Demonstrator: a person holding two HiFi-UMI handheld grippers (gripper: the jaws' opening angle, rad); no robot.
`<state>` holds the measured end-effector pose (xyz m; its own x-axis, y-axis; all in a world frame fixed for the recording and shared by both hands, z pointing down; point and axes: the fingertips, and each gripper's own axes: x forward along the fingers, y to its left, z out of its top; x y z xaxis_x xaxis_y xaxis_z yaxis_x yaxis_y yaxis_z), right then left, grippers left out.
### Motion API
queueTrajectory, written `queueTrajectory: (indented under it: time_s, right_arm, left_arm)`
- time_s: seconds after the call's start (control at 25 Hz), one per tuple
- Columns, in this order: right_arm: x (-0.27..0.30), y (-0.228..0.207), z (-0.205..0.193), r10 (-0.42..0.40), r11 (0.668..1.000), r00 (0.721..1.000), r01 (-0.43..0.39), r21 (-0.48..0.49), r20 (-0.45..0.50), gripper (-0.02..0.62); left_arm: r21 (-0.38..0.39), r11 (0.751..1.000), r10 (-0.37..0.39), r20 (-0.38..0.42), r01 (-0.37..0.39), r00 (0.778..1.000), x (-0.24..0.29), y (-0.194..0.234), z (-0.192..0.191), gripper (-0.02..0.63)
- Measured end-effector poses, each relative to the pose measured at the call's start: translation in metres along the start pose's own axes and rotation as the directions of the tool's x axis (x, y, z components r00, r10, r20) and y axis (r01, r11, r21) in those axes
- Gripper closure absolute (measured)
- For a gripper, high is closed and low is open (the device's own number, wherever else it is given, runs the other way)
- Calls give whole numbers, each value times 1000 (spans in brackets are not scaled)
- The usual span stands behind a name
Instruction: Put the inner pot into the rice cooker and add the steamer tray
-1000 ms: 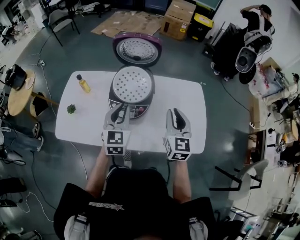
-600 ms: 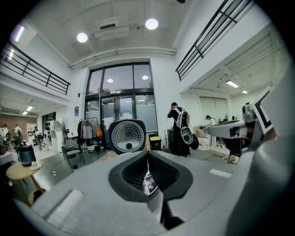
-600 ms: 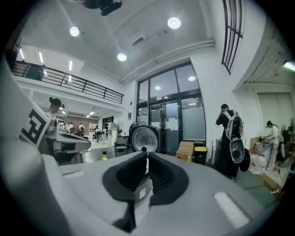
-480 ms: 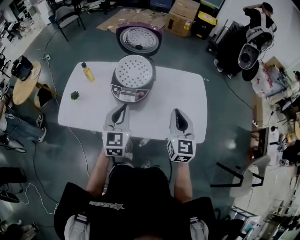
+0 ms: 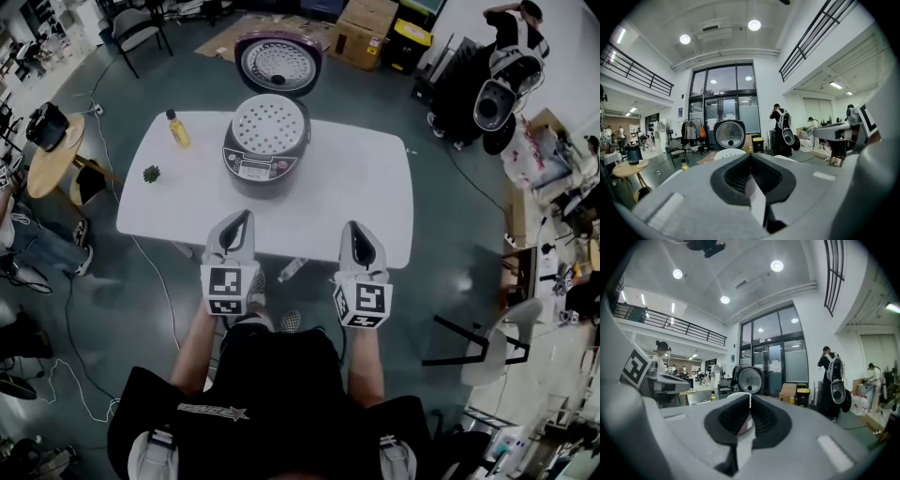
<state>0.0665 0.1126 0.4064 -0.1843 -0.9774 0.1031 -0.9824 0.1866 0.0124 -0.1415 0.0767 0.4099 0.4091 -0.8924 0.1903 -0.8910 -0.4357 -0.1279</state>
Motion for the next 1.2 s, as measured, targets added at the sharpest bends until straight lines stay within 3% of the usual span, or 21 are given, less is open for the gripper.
queueTrajectory:
  time_s: [1.2]
  right_arm:
    - [-13,1,-1,15,1000,1000,-15,5,-8,589]
  left_arm:
    - [15,1000,9,3,-9,1000,-11,-7,6,596]
